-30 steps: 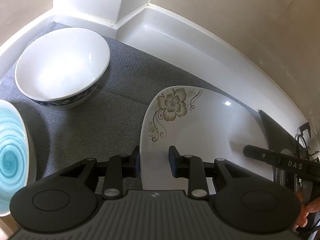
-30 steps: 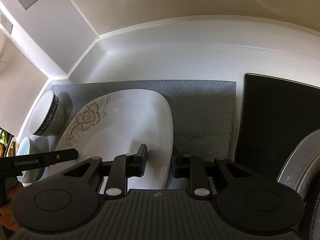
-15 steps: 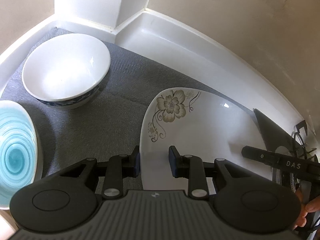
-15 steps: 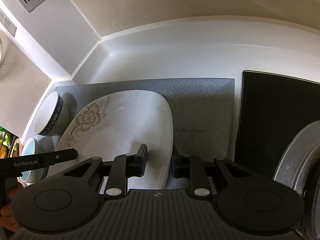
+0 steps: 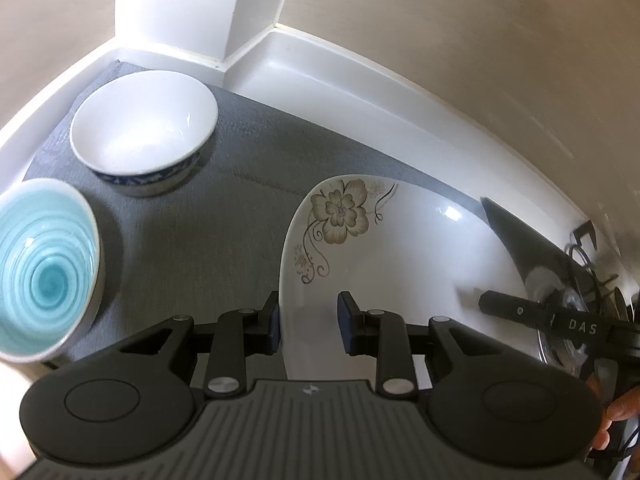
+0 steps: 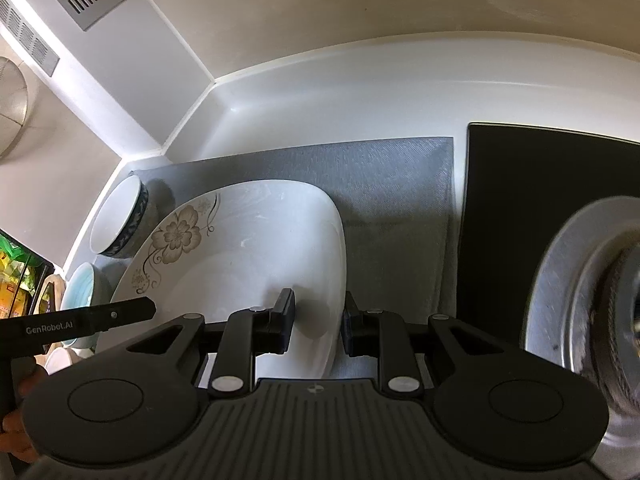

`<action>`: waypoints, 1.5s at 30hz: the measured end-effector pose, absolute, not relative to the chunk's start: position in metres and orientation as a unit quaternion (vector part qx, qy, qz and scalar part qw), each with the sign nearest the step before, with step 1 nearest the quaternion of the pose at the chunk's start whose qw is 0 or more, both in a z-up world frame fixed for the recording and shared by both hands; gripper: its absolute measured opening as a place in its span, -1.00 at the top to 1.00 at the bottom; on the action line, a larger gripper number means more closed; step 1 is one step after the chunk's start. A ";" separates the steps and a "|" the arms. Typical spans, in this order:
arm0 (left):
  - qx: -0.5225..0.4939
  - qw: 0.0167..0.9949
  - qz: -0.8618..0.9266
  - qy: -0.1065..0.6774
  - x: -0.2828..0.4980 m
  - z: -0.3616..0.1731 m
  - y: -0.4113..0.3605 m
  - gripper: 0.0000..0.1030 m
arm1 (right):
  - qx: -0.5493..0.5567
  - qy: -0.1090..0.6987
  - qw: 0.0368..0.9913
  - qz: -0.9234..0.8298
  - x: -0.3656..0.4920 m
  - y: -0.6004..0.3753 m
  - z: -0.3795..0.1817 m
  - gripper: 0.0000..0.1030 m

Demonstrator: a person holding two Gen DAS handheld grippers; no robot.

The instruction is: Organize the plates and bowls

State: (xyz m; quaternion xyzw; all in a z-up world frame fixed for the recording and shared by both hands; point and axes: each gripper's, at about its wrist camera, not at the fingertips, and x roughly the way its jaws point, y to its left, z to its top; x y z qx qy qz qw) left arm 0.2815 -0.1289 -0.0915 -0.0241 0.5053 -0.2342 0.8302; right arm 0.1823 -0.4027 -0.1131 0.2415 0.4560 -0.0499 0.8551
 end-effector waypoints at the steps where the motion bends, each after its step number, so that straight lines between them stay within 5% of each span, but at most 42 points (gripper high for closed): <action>1: -0.023 0.830 -0.236 0.505 0.279 -0.091 -0.129 0.38 | 0.243 0.454 0.856 -0.051 0.178 -0.402 -0.111 0.50; 28: 0.023 0.791 -0.294 0.535 0.170 -0.102 -0.108 0.38 | 0.245 0.440 0.859 -0.091 0.036 -0.358 -0.103 0.51; 45: 0.113 0.820 -0.292 0.479 0.142 -0.113 -0.119 0.35 | 0.210 0.432 0.875 -0.064 0.022 -0.353 -0.124 0.48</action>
